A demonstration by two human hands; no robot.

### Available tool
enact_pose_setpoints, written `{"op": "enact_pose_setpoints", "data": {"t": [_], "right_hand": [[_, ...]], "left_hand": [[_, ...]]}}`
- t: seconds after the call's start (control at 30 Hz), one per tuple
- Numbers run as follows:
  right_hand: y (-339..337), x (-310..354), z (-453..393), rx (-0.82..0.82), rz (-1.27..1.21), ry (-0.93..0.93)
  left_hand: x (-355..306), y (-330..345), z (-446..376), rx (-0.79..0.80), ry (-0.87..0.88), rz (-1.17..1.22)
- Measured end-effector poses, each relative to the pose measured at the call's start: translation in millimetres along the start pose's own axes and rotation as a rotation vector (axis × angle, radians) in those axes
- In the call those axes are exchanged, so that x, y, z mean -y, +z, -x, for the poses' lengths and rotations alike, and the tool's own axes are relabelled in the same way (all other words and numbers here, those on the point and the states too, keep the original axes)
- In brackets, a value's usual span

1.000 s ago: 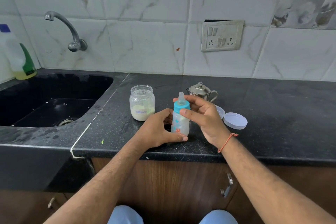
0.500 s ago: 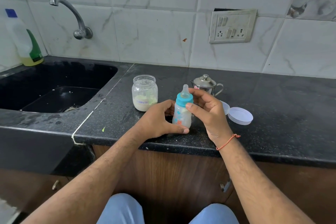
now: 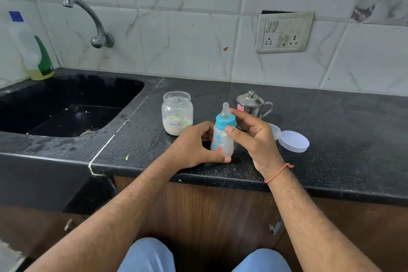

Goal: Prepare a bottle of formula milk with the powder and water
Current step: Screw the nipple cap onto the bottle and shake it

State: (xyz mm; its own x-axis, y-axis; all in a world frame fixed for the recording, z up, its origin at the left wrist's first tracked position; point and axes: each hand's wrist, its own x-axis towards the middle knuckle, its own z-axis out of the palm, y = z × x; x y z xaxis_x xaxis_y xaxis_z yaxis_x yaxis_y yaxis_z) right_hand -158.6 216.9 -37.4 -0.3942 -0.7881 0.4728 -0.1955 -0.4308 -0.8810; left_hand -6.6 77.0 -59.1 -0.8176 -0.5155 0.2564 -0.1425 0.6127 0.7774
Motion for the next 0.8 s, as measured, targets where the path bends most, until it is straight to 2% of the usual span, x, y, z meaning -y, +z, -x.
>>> {"op": "enact_pose_setpoints", "data": {"t": [0.17,0.3,0.8], "right_hand": [[0.4,-0.5,-0.5,-0.056,0.075,0.004],[0.9,-1.5,-1.2,-0.044,-0.019,-0.013],[0.4,-3.3,-2.9,0.02,-0.084,0.078]], "left_hand": [[-0.9,-0.4,-0.6,0.011,0.0,-0.006],[0.6,0.6,-0.4,-0.001,-0.007,0.007],[3.6,1.4,-1.3,-0.008,0.018,0.005]]}}
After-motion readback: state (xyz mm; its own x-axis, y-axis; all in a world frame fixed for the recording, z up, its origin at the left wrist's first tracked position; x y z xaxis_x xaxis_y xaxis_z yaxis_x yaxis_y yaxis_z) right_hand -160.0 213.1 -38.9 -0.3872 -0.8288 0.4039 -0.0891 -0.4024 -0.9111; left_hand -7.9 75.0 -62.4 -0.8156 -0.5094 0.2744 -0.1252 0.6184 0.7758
